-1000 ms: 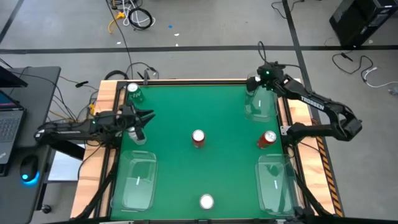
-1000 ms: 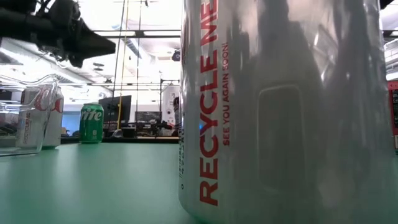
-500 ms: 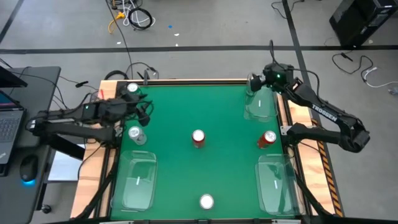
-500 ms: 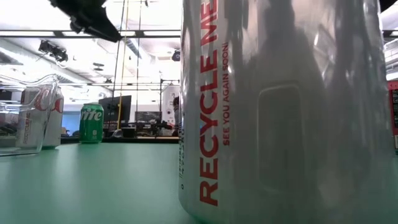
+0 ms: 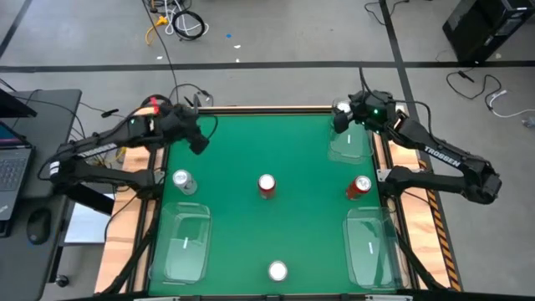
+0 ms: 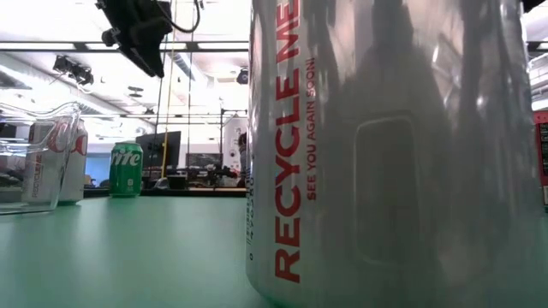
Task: Sort soda cans
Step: Put the left green soda can into the top transparent bin
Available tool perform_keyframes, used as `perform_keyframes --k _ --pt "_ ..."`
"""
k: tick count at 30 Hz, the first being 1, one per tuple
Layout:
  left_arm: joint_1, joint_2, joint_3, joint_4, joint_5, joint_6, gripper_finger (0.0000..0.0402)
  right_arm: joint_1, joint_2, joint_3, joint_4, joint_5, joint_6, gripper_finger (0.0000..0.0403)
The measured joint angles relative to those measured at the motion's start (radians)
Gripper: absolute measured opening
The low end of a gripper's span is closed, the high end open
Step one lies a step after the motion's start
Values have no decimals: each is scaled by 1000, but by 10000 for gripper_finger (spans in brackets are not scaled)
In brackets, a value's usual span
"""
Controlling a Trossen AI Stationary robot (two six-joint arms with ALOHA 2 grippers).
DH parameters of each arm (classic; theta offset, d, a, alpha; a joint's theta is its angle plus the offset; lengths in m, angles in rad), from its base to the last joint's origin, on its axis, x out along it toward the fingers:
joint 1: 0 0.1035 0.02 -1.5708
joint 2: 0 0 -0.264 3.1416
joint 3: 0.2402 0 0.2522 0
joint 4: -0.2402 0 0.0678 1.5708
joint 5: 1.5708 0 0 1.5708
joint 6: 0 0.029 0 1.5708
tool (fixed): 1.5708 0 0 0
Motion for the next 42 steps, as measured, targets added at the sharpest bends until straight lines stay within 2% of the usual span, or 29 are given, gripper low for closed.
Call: perform_keyframes --k 7,9,12,17,23,34,39,42 --pt "223 80 59 -61 120 37 194 51 1 0 0 -3 0 350" --pt "261 93 55 -54 103 102 194 64 1 0 0 -3 0 350" --pt "289 115 55 -41 48 129 194 80 1 0 0 -3 0 350" --pt "340 157 55 -73 190 103 194 97 1 0 0 -3 0 350" --pt "443 229 55 -89 208 136 196 107 2 0 0 -3 0 350" --pt "615 374 55 -97 193 241 249 148 2 0 0 -4 0 350" --pt "639 430 55 -96 270 267 265 159 2 0 -7 -4 0 350" --pt "646 457 55 -95 278 267 266 158 2 0 -13 -6 1 350"
